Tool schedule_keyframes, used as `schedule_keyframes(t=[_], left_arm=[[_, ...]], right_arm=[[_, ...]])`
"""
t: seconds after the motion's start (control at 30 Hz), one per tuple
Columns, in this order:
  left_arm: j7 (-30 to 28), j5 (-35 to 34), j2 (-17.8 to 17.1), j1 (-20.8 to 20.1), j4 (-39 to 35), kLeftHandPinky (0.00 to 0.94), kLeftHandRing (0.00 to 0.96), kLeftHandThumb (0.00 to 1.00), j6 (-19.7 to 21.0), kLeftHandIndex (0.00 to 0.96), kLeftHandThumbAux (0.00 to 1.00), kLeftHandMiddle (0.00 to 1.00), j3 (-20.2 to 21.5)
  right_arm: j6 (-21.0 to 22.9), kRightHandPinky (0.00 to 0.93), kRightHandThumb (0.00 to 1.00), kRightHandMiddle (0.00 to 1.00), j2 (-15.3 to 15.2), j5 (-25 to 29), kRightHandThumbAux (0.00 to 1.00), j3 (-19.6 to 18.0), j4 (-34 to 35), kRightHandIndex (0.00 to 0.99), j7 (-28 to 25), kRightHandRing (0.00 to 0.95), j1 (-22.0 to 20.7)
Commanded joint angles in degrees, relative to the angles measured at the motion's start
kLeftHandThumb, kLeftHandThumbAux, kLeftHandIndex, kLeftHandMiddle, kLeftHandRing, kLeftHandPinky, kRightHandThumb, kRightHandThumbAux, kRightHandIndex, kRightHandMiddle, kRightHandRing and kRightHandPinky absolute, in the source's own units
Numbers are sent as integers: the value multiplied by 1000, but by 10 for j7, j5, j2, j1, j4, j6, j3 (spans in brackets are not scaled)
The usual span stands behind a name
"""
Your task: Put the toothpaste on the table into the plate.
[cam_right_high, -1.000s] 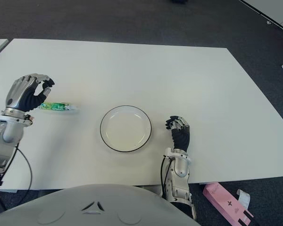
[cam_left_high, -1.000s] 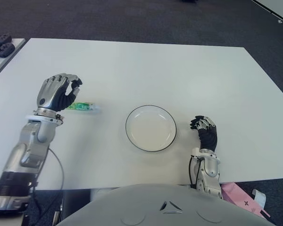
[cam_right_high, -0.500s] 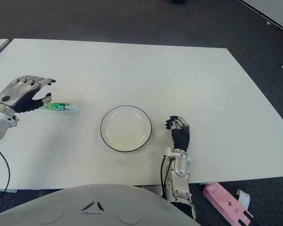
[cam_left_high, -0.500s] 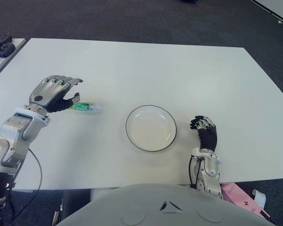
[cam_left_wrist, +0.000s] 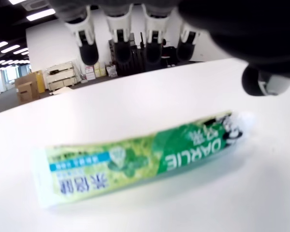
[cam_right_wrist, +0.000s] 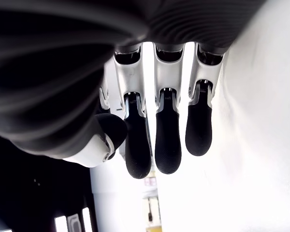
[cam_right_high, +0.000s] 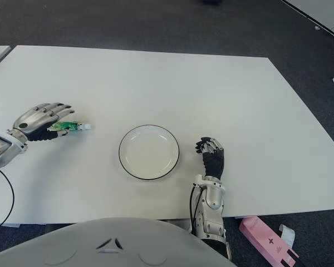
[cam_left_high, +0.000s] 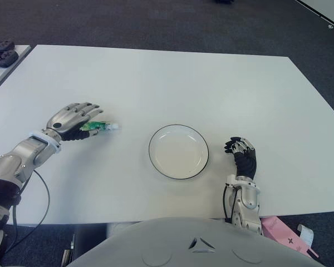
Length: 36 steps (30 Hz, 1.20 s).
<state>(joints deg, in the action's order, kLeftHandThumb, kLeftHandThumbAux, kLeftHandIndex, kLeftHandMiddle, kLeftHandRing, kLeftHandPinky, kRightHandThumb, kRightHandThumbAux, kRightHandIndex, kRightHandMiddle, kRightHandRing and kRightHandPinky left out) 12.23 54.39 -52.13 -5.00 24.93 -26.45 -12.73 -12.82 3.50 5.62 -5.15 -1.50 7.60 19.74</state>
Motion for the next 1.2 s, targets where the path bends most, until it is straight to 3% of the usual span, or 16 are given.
schedule_keyframes(t=[0.03, 0.47, 1.2], left_arm=[[9, 19, -8, -33, 35, 0, 0, 468, -40, 0, 129, 0, -42], [35, 74, -17, -78, 71, 0, 0, 451, -62, 0, 56, 0, -115], [11, 98, 25, -135, 168, 0, 0, 493, -54, 0, 49, 0, -227]], right_arm=[[23, 536, 706, 566, 18, 2, 723, 2, -14, 431, 3, 548, 11], [19, 530, 706, 568, 16, 7, 723, 2, -8, 431, -4, 544, 18], [19, 537, 706, 566, 18, 8, 723, 2, 7, 431, -6, 547, 31]])
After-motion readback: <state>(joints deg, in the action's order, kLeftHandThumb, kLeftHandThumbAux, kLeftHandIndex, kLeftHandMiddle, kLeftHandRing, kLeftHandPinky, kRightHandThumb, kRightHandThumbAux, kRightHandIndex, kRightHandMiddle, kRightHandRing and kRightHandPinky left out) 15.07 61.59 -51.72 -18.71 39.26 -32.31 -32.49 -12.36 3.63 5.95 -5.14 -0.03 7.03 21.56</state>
